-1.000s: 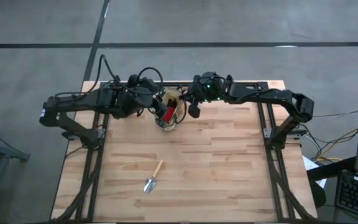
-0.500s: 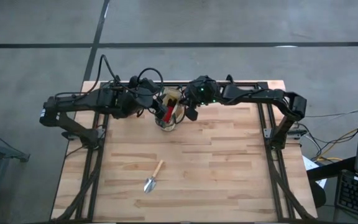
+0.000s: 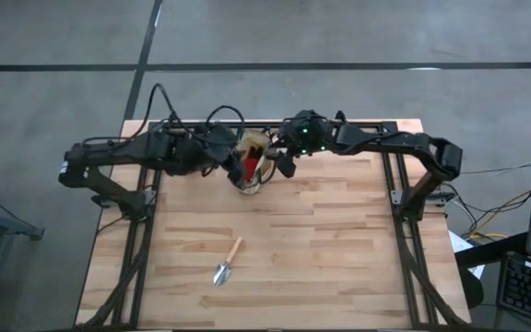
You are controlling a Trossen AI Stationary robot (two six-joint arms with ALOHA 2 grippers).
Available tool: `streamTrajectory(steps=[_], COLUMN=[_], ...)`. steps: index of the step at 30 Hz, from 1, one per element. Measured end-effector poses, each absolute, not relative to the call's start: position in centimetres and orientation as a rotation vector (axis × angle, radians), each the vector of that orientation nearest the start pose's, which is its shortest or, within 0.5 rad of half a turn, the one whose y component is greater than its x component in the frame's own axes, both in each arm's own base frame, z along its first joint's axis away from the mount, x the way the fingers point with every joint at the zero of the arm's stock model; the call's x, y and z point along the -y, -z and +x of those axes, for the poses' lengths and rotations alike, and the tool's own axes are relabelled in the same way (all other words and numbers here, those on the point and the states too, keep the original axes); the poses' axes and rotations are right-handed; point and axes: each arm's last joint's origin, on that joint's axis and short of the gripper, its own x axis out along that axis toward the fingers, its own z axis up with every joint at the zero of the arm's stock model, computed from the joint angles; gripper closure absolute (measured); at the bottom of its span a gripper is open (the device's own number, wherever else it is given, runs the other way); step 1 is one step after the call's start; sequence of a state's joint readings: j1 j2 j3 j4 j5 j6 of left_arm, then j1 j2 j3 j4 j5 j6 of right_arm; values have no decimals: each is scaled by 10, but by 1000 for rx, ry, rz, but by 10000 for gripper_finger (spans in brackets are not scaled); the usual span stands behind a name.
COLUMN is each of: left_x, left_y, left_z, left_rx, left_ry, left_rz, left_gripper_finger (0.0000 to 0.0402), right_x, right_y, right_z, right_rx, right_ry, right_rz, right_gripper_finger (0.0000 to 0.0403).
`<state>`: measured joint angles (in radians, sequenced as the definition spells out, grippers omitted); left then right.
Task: Pick & Place Garden tools in Gardening bag
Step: Put the brown trowel into the green gardening bag
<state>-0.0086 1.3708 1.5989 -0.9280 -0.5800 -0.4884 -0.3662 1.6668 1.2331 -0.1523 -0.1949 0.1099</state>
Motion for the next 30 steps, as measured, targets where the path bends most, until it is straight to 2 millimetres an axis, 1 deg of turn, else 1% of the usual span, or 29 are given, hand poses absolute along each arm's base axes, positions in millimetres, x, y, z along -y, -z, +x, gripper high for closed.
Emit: streamTrajectory(steps=[2,5,9,14,19,22,25,30], left_x=[-10,1,23,57,93,109,116,117], left_y=[-407,-383,-350,-312,-281,-261,-237,-201], left_z=[262,261,261,257,254,255,257,260], left_rx=[-604,-740,-875,-1009,-979,-933,-904,-967], left_ry=[-647,-570,-491,-399,-372,-339,-380,-508], left_rz=[-301,-372,-464,-646,-835,-906,-941,-925], left_gripper_finger=[241,241,241,241,241,241,242,246], right_x=[125,118,107,97,92,91,91,90], right_y=[-275,-287,-302,-323,-338,-340,-340,-337], right_z=[344,332,316,300,289,285,284,284], right_rx=[-547,-569,-599,-562,-513,-503,-506,-532], right_ry=[196,184,160,147,144,144,145,144], right_rz=[266,238,208,199,186,182,184,194], right_gripper_finger=[187,169,158,154,161,165,168,165])
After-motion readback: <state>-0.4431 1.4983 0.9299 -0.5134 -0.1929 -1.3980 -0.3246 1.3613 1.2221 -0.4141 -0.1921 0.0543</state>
